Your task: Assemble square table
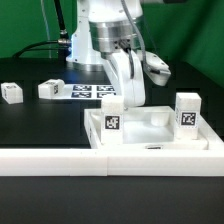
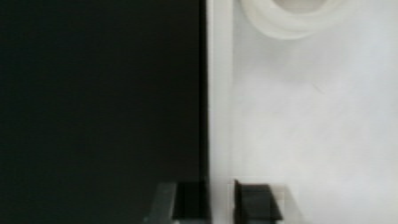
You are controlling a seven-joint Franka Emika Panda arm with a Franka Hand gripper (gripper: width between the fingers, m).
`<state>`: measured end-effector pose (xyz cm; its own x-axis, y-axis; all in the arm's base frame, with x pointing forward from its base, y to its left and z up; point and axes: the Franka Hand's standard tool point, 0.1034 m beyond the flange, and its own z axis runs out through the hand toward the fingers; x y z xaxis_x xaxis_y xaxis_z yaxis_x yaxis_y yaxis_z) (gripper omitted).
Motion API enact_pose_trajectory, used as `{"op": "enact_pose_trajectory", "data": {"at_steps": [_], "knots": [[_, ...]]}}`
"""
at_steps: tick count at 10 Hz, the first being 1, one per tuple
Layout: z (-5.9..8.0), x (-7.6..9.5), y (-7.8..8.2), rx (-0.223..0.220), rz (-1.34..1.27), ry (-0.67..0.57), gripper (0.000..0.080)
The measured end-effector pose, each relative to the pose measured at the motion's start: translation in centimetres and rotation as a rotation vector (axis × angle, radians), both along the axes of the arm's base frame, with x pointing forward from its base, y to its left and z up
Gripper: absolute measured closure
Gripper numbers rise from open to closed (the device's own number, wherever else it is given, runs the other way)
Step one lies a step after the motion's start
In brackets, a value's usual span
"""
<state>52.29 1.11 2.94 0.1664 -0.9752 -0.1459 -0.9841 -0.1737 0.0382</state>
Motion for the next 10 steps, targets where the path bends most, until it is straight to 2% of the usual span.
{"op": "enact_pose_trajectory", "data": {"at_steps": [1,2,6,10], "knots": [[0.03,-0.11,-0.37,-0.009,0.024,0.007,0.0739],[0.1,-0.17,0.0,-0.006,0.084,0.019,0.0753],[-0.04,-0.11,-0.71,0.013,0.37,-0.027,0.0786],[-0.04,-0.08,-0.92,0.017,0.409,-0.035,0.0799]]}}
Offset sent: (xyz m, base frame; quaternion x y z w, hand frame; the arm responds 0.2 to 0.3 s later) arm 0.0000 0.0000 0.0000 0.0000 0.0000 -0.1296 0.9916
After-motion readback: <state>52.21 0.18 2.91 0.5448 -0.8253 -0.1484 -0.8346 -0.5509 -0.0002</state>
